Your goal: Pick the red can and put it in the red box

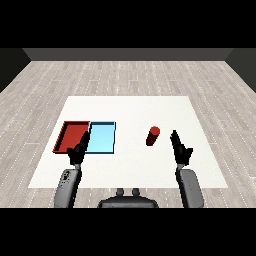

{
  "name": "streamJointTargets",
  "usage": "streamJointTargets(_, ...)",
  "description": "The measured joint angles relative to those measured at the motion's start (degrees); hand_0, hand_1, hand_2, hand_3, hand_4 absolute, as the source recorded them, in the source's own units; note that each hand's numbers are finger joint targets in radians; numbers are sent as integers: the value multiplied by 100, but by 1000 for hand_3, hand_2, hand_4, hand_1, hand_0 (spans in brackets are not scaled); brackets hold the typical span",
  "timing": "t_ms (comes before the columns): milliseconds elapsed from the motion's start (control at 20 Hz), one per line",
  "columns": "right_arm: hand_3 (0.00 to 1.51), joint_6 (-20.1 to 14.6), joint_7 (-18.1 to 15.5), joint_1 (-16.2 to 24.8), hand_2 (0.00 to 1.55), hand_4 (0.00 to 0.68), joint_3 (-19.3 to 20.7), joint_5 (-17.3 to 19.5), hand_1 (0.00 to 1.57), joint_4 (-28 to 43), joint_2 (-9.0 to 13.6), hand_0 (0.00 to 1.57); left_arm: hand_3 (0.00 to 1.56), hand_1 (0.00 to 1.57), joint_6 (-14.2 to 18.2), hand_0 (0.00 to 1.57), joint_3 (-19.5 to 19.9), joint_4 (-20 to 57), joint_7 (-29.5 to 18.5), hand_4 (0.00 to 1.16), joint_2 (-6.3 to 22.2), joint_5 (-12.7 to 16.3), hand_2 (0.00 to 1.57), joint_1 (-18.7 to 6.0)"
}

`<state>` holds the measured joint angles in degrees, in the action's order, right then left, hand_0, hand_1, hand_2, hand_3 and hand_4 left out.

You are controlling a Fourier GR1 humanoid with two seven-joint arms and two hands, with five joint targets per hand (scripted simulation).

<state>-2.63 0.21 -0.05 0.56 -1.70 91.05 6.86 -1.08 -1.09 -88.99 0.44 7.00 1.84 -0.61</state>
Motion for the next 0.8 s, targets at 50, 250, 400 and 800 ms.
streamJointTargets(50,0,65,-19,-49,0,0,75,-38,0,-75,36,0,0,0,29,0,20,1,7,0,-19,-32,0,-5)
streamJointTargets(250,0,629,-214,-523,0,0,652,-440,0,-860,519,0,0,0,118,0,55,-2,59,0,-64,-109,0,-51)
streamJointTargets(400,0,988,-725,-822,0,0,976,-719,0,-1108,757,0,0,0,137,0,170,-250,-421,0,-155,16,0,-240)
streamJointTargets(800,0,1784,-2290,-1353,0,0,1448,-963,0,-2255,1116,0,0,0,-52,0,300,-191,-2048,0,-329,147,0,-131)
